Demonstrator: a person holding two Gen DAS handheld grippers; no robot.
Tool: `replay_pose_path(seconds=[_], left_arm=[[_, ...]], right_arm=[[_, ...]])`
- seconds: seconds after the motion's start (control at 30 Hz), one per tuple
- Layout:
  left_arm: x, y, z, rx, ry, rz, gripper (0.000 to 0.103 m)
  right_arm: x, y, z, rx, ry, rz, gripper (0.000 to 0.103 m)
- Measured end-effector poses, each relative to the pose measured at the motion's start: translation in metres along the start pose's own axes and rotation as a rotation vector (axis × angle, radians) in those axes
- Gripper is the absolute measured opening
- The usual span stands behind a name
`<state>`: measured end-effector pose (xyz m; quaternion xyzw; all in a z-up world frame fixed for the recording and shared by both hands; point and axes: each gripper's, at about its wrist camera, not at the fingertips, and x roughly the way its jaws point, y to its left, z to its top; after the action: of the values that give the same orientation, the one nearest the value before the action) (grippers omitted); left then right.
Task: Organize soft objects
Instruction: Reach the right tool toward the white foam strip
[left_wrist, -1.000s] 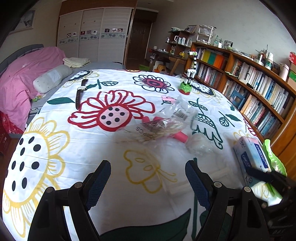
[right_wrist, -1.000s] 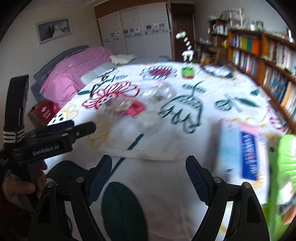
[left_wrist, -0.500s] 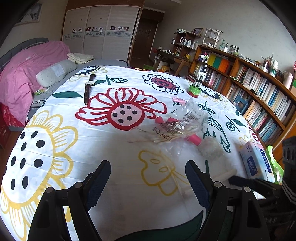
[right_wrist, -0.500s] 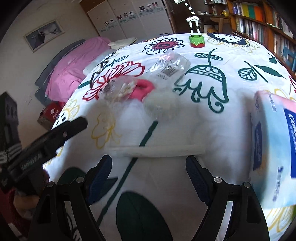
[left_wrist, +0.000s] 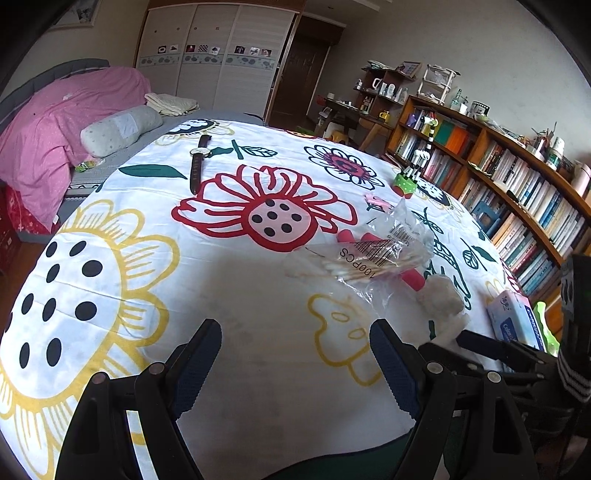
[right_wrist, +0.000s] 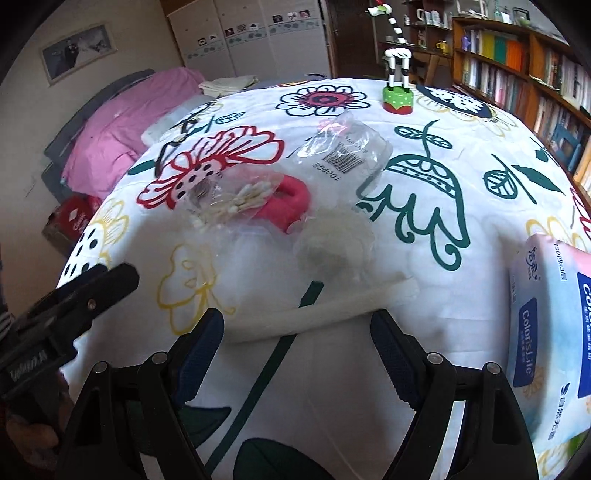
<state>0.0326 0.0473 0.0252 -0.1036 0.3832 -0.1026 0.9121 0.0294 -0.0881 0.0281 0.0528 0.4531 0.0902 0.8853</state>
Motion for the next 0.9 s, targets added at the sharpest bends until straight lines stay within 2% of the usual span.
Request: replay_pose_path(seconds=[0.23,0.3,0.37,0.4,0.47,0.5,0.57,0.77,0.9], left_arm=[[0.002,0.001,-0.001,0.002,-0.002,0.007,0.086],[0.001,0.0,-0.001,0.011,-0.004,0.009,0.086],[0.0,-0.001,-0.001,0.013,-0.007,0.008,0.086],[0.0,0.0,-0.001,0.012,-0.007,0.007,0.086],[0.0,0.001,0.0,0.008,-0.006,0.006,0.086],[0.0,0.001,0.0,0.007,-0.005,0.006,0.086],[0.001,0.001,0.0,0.007,-0.004,0.007,0.086],[0.0,-0.002,0.0,0.015,-0.005,0.006,0.086],[0.0,-0.006,0.0,0.029,-0.005,0.007,0.086]], right_arm=[[0.006,0.0,0.006,0.017,0.012,-0.065,0.082],[0.01,0.007,0.007,-0.022,0.004,-0.111,0.078],[0.012,0.016,0.004,-0.082,-0.004,-0.165,0.069],[0.011,0.017,0.002,-0.094,-0.011,-0.161,0.066],[0.007,0.019,-0.001,-0.116,-0.013,-0.15,0.048],[0.005,0.019,-0.003,-0.121,-0.013,-0.144,0.044],[-0.001,0.016,-0.007,-0.124,-0.011,-0.125,0.027],[-0.016,0.0,-0.021,-0.093,0.003,-0.052,0.015],[-0.024,-0.01,-0.024,-0.055,-0.003,0.005,0.01]])
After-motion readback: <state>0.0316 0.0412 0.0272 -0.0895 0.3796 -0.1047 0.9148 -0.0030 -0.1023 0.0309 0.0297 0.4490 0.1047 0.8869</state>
